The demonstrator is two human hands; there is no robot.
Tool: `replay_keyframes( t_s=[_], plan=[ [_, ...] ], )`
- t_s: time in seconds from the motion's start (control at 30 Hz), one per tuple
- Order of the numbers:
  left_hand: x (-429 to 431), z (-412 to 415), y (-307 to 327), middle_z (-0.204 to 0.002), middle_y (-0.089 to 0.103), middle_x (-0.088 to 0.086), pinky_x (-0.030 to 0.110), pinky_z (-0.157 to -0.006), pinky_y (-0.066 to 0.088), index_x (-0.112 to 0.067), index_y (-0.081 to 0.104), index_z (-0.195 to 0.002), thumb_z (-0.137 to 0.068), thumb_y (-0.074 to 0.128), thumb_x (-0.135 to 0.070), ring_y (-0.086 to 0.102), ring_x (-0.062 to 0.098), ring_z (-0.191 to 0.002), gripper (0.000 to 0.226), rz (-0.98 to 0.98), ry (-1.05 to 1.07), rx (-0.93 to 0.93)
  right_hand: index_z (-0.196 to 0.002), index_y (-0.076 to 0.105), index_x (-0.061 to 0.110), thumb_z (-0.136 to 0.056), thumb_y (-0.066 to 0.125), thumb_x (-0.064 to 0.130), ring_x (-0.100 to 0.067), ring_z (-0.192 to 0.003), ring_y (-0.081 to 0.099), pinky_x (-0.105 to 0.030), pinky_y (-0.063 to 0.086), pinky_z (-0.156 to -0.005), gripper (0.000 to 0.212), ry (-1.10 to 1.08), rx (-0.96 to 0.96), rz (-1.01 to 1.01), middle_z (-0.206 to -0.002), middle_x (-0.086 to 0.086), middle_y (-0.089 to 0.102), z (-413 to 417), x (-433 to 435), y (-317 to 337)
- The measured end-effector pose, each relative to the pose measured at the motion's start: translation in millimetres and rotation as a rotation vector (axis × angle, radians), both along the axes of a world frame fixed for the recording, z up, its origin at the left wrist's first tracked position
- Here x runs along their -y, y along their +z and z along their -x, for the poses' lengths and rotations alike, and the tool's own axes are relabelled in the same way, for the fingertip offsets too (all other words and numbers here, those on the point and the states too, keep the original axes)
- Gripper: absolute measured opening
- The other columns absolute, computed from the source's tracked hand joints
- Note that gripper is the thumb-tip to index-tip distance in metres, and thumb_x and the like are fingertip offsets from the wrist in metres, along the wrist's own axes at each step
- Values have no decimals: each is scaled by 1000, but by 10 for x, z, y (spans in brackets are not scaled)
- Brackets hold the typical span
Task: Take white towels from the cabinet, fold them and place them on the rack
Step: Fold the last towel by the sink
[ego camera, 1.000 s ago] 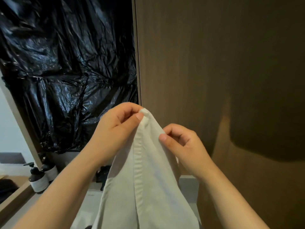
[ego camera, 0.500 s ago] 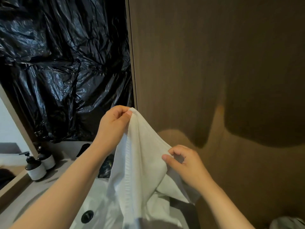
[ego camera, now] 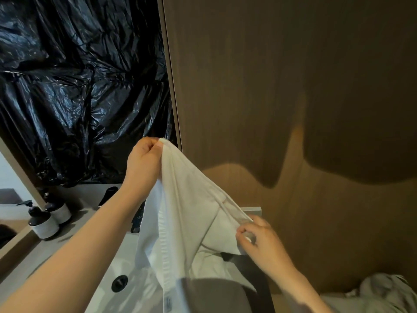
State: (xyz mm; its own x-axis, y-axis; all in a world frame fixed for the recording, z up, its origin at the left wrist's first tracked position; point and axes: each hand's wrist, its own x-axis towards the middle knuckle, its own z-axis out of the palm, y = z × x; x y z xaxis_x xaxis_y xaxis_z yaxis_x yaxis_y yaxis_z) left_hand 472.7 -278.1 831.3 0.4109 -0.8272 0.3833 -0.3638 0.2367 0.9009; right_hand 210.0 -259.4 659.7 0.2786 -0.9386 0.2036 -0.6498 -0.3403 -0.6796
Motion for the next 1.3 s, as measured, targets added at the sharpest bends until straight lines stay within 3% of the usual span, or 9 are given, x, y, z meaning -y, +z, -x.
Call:
replay_keyframes(
  t_s=[0.07,0.17,0.37,0.5,0.7,0.8,1.0,1.17,1.3],
  plan=[
    [16,-14,-21,-91,63,4,32,-71,46,-25,59,-85,-97,45,-15,57,19,-81,21,-5,0,-2,-98,66,39,-92,58,44,-5,-129,36,-25,35,-108,11,3,-70,-42,-139,19,35,-9,-46,-104],
    [35,-24,-41,-95,64,4,33,-76,48,-23,61,-90,-98,45,-16,60,20,-86,19,-14,3,6,-103,68,34,-90,59,48,-9,-138,27,-26,27,-112,21,-29,-113,-23,-152,17,22,-39,-60,-228],
    [84,-96,-65,-98,66,6,38,-79,51,-17,61,-104,-98,45,-18,62,24,-90,18,-18,8,-4,-87,67,30,-93,58,45,-8,-132,38,-17,35,-99,18,-122,-102,20,-154,12,25,24,-32,-285],
    [150,-220,-87,-93,65,4,36,-75,51,-20,59,-103,-98,45,-21,61,22,-86,16,7,43,-12,-81,55,30,-98,50,41,-8,-101,57,-27,49,-84,21,-179,-49,73,-138,11,42,196,31,-163],
    [277,-316,-143,-92,59,-8,29,-74,44,-25,55,-106,-99,44,-27,57,12,-87,12,12,133,-57,-76,52,31,-99,48,37,-5,-74,56,-15,40,-61,24,-262,57,124,-86,11,55,396,281,319],
    [315,-336,-158,-92,59,-8,33,-79,43,-24,56,-109,-100,44,-27,57,15,-88,15,5,147,-63,-74,58,26,-97,54,35,-6,-74,58,-18,44,-62,25,-213,51,93,-82,9,57,498,360,483],
    [340,-279,-224,-95,61,-3,24,-68,41,-18,58,-115,-99,45,-25,56,8,-83,22,9,125,-22,-90,70,28,-95,59,38,-4,-76,57,-18,40,-64,16,-24,-368,-35,-89,12,56,610,288,283],
    [329,-269,-272,-85,58,-10,22,-61,37,-22,57,-106,-98,46,-23,54,5,-76,13,14,133,45,-88,62,37,-95,56,40,1,-75,57,-14,36,-57,10,-132,-310,-35,-83,16,59,595,238,123],
    [356,-329,-229,-91,59,-5,23,-63,38,-19,58,-110,-98,45,-24,54,7,-80,18,13,156,31,-92,69,28,-94,59,36,-2,-71,62,-22,51,-63,13,-270,-257,51,-77,13,66,660,379,378]
  ],
)
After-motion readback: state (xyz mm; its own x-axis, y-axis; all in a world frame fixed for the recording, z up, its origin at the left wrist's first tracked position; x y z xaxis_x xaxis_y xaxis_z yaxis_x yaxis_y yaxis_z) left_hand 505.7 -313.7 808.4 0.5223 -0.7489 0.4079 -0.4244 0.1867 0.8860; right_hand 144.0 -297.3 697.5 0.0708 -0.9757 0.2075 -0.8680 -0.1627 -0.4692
